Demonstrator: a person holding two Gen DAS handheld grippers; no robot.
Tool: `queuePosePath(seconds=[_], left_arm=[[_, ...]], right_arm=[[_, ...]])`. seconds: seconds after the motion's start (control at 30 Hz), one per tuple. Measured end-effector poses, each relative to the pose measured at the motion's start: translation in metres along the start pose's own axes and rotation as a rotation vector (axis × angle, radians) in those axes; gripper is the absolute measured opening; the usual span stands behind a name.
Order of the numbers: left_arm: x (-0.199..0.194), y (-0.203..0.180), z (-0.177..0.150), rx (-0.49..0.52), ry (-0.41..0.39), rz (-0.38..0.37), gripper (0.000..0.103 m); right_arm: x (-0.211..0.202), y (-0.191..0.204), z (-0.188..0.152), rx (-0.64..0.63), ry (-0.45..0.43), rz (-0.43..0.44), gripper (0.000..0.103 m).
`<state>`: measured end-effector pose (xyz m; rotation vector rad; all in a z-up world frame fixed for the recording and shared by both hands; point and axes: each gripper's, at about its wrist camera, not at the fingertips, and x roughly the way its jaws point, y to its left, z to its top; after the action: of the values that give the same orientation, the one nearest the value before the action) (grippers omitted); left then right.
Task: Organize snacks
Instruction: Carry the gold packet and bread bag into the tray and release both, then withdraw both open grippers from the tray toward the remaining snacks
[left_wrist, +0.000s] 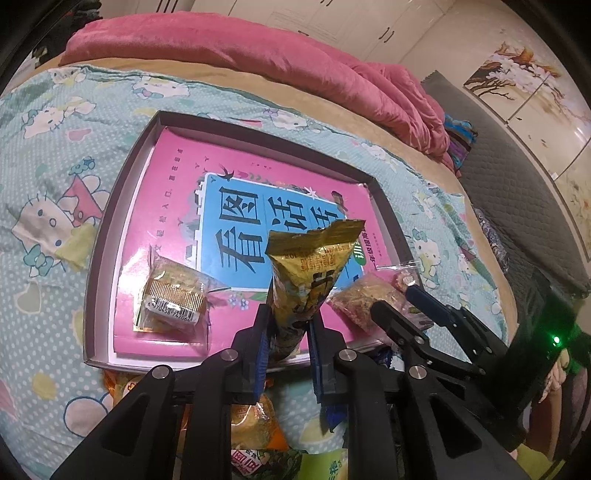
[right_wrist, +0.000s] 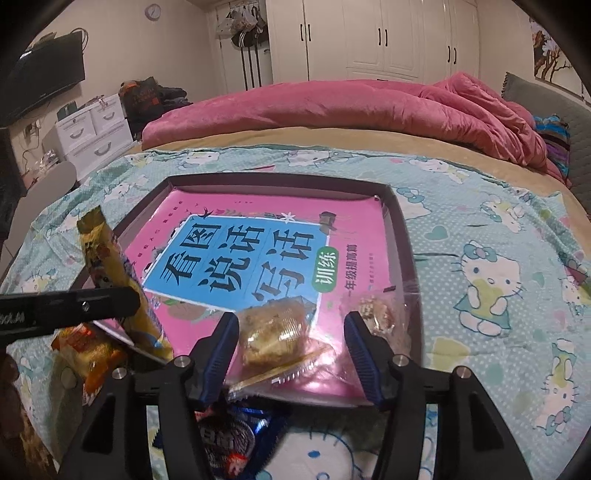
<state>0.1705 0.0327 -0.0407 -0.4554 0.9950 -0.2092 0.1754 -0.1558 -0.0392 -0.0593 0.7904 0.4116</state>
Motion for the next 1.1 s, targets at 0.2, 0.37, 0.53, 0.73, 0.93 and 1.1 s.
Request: queuePosePath(seconds=[0.2, 0.37, 0.53, 0.73, 0.93, 1.1], left_arm=[[-0.002, 0.001, -0.001, -0.007, 0.010, 0.000, 0.028], [-0.004, 0.002, -0.001, -0.015, 0.010, -0.004, 0.037], [-0.007, 0.002, -0.001, -0.012, 0.011, -0.009, 0.037], [-0.016, -0.001, 0.000, -0.012, -0.008, -0.019, 0.040], [-0.029, -0.003, 0.003, -0.008, -0.030, -0.034, 0.053], [-0.037, -0.004, 0.003, -0.003, -0.038, -0.030, 0.054]], right_arm=[[-0.005, 0.007, -0.004, -0.073, -0.015, -0.045, 0.059], [0.005, 0.011, -0.002, -0.102, -0.023, -0.085, 0.059], [0.005, 0.011, 0.000, -0.095, -0.034, -0.099, 0.059], [-0.001, -0.001, 0.003, -0.050, -0.059, -0.134, 0.059], [-0.014, -0.019, 0.006, 0.018, -0.080, -0.107, 0.061], [-0.021, -0.024, 0.006, 0.051, -0.083, -0.084, 0.064]])
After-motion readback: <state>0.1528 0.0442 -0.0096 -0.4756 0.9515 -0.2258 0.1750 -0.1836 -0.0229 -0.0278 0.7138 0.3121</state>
